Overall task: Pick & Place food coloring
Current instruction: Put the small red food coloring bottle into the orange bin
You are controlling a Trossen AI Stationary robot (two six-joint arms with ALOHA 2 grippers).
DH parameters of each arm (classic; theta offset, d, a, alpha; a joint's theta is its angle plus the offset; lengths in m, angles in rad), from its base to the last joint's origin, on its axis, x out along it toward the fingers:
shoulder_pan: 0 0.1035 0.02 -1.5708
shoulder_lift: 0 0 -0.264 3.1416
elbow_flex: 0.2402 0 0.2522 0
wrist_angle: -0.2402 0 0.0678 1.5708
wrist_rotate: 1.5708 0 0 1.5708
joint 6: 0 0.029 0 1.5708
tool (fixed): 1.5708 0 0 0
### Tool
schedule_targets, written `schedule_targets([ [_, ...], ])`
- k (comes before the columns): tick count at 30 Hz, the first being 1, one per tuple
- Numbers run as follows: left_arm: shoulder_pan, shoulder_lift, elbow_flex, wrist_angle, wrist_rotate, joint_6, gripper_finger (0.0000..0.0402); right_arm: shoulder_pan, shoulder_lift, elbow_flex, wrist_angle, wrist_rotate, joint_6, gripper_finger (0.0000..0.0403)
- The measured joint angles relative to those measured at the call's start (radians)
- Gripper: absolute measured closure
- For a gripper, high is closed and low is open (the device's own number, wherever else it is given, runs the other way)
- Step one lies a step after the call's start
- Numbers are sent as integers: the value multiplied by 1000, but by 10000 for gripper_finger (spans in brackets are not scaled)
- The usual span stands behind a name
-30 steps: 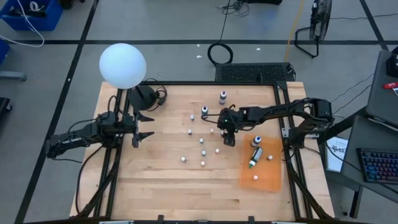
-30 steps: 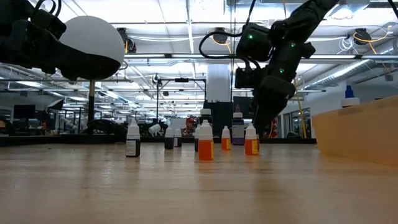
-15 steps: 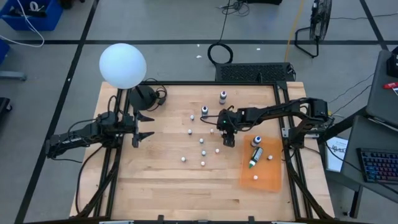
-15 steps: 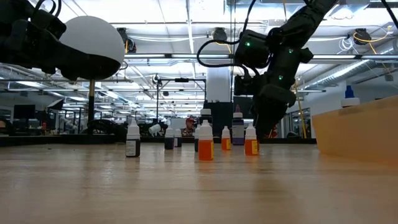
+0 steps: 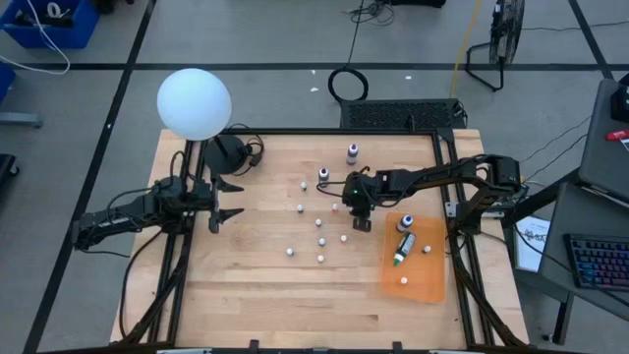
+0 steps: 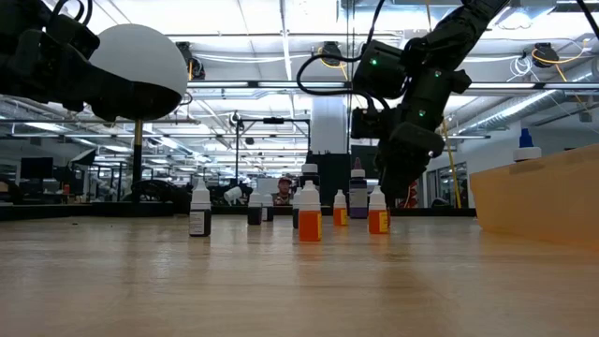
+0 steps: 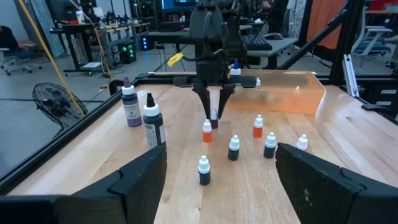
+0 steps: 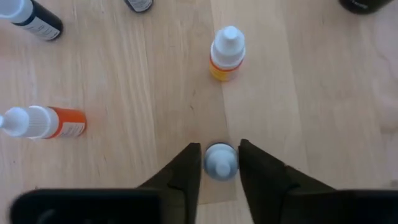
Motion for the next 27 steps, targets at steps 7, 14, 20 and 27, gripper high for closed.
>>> schedule_targets([
  [7, 0, 0, 0, 0, 0, 0, 103, 19, -34, -2, -14, 6, -46, 357],
  [14, 0, 0, 0, 0, 0, 0, 103, 145, -215, -1, -97, 28, 62, 357],
  [20, 0, 0, 0, -1, 0, 0, 103, 391, -387, 0, -291, 174, 311, 357],
  [27, 0, 0, 0, 0, 0, 1, 103, 725, -464, 0, -484, 349, 686, 357],
])
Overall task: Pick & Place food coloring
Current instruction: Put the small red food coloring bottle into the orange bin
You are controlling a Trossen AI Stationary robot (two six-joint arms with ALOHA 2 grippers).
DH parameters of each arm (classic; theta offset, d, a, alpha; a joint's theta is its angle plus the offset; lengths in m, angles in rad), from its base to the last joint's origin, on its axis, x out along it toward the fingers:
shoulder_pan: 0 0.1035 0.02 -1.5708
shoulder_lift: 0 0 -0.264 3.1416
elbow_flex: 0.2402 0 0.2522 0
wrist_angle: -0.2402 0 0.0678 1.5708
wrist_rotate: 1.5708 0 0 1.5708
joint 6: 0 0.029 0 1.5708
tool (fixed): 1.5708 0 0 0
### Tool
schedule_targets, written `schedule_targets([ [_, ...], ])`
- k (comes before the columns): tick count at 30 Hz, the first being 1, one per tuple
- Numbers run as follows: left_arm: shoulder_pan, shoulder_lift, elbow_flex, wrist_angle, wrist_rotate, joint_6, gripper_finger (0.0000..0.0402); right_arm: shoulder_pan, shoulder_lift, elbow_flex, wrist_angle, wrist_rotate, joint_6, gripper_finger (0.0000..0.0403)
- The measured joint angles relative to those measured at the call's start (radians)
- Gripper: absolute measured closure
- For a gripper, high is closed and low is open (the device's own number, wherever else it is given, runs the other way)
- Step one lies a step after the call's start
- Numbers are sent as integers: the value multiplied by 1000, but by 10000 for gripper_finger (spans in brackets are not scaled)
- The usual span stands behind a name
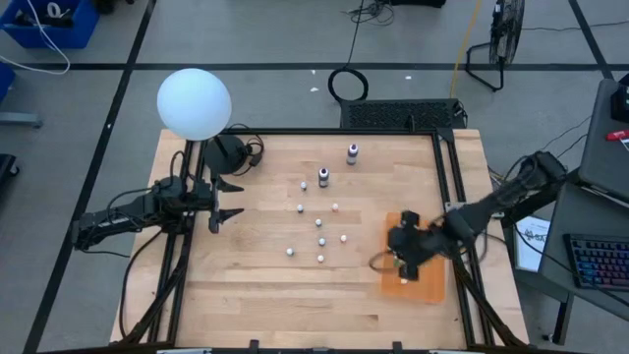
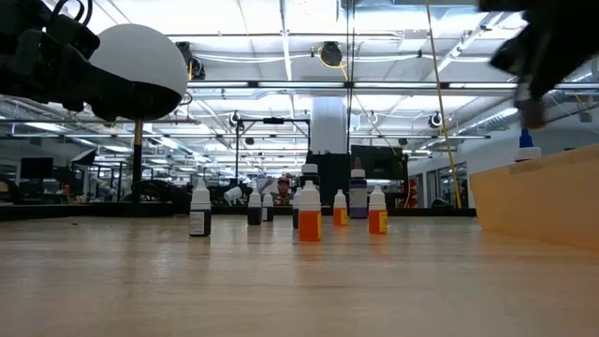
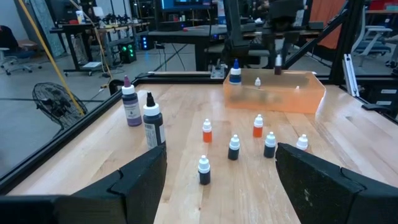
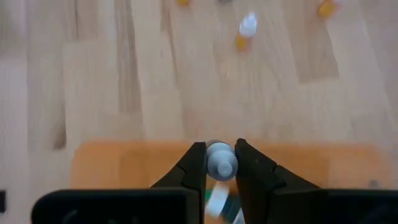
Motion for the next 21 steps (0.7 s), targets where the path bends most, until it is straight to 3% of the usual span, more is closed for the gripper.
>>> schedule_targets([
  [9, 0, 0, 0, 0, 0, 0, 103, 269, 4, -1, -255, 182, 431, 357],
  [14, 0, 0, 0, 0, 0, 0, 103, 320, 0, -3, -428, 188, 629, 357],
  [21, 0, 0, 0, 1, 0, 0, 103, 309, -90, -96, -463, 175, 734, 357],
])
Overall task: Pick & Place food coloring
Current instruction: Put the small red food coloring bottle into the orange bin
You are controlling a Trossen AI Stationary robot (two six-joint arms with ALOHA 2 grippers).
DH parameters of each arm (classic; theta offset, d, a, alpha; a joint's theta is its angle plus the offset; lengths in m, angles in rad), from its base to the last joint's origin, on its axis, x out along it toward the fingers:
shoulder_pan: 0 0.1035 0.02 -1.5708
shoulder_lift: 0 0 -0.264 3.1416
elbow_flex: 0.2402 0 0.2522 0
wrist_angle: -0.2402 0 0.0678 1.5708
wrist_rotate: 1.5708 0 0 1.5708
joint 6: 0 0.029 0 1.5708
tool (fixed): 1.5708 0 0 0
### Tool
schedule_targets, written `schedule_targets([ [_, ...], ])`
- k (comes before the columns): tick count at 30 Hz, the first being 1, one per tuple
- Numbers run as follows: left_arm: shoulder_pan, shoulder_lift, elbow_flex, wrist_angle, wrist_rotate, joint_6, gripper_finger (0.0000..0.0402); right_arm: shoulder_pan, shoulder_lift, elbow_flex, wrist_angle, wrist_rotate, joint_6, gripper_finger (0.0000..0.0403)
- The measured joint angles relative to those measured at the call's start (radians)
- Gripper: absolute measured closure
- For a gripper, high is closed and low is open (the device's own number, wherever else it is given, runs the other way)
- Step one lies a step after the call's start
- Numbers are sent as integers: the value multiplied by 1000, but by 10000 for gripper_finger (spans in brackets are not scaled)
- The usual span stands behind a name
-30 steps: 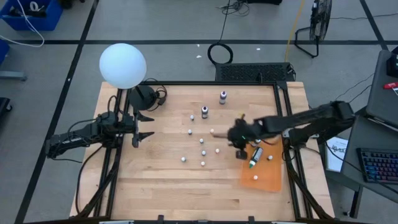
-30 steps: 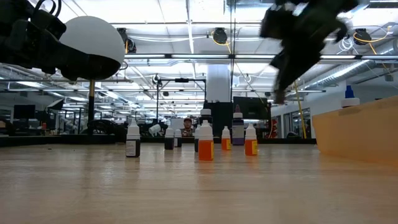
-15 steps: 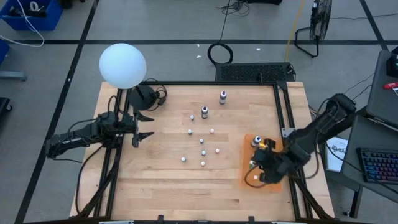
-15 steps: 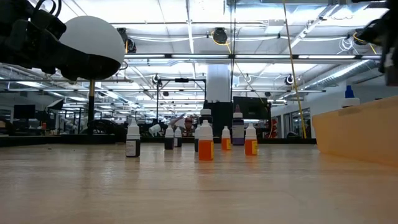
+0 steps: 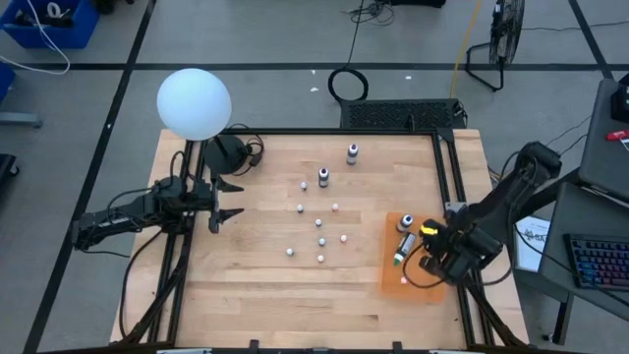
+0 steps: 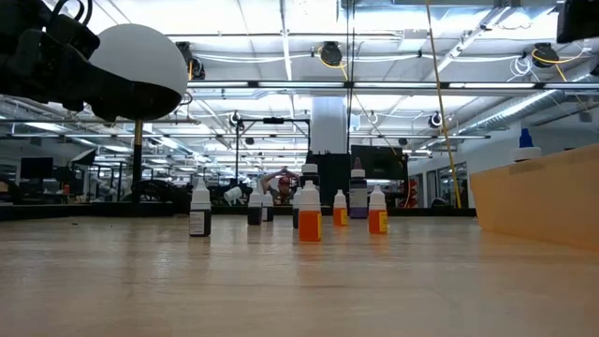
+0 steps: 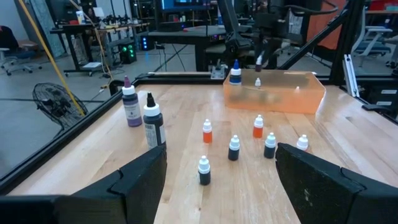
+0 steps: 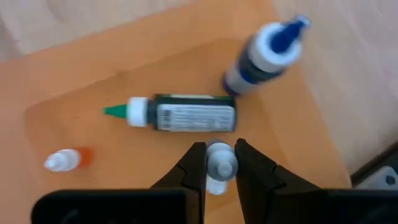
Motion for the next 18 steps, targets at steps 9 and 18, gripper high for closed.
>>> schedule_targets([
  [9, 0, 0, 0, 0, 0, 0, 103, -74, -251, -154, 35, -10, 10, 357],
  [18, 0, 0, 0, 0, 0, 0, 103, -259, -242, -185, 83, -115, -143, 357],
])
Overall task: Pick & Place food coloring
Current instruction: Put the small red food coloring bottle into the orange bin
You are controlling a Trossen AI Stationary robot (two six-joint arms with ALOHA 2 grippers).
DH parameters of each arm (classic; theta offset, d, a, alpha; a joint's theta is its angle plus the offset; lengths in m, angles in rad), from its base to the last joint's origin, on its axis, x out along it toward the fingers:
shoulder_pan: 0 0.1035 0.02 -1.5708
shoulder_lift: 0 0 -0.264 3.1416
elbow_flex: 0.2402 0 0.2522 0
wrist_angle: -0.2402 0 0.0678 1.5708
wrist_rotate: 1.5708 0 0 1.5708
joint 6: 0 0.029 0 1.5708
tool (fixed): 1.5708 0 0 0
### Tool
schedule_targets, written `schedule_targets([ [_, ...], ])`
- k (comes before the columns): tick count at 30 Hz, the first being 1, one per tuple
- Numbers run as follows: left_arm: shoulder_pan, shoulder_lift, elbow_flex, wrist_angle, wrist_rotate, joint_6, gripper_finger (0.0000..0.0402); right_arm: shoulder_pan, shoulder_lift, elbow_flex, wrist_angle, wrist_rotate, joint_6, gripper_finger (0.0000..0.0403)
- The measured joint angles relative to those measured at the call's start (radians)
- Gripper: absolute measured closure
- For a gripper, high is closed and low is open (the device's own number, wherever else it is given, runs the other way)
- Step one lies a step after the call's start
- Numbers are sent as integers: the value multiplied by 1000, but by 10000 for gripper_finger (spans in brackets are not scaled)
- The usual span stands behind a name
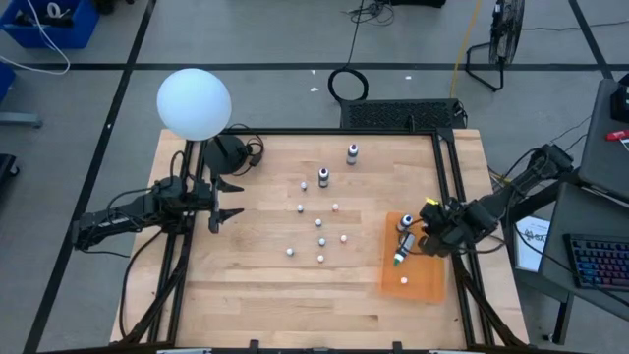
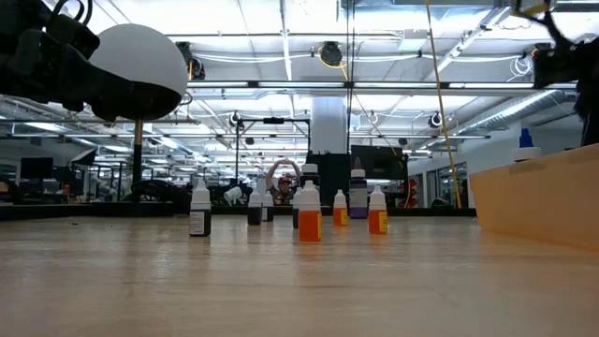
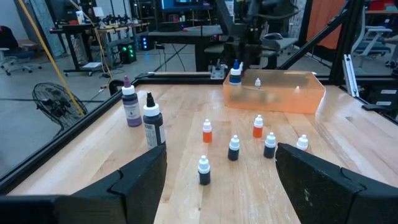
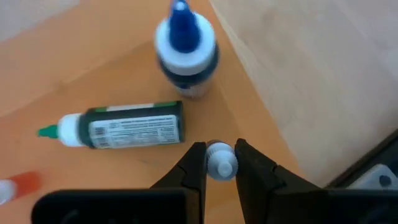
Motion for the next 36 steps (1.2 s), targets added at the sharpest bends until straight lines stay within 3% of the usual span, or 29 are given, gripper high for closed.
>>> schedule_targets([
  [12, 0, 0, 0, 0, 0, 0, 103, -241, 126, 0, 207, -169, -180, 357],
  [25, 0, 0, 0, 0, 0, 0, 103, -274, 169, -1, 487, -173, -410, 357],
  [36, 0, 0, 0, 0, 0, 0, 103, -347, 402, 1, 539, -206, -514, 357],
])
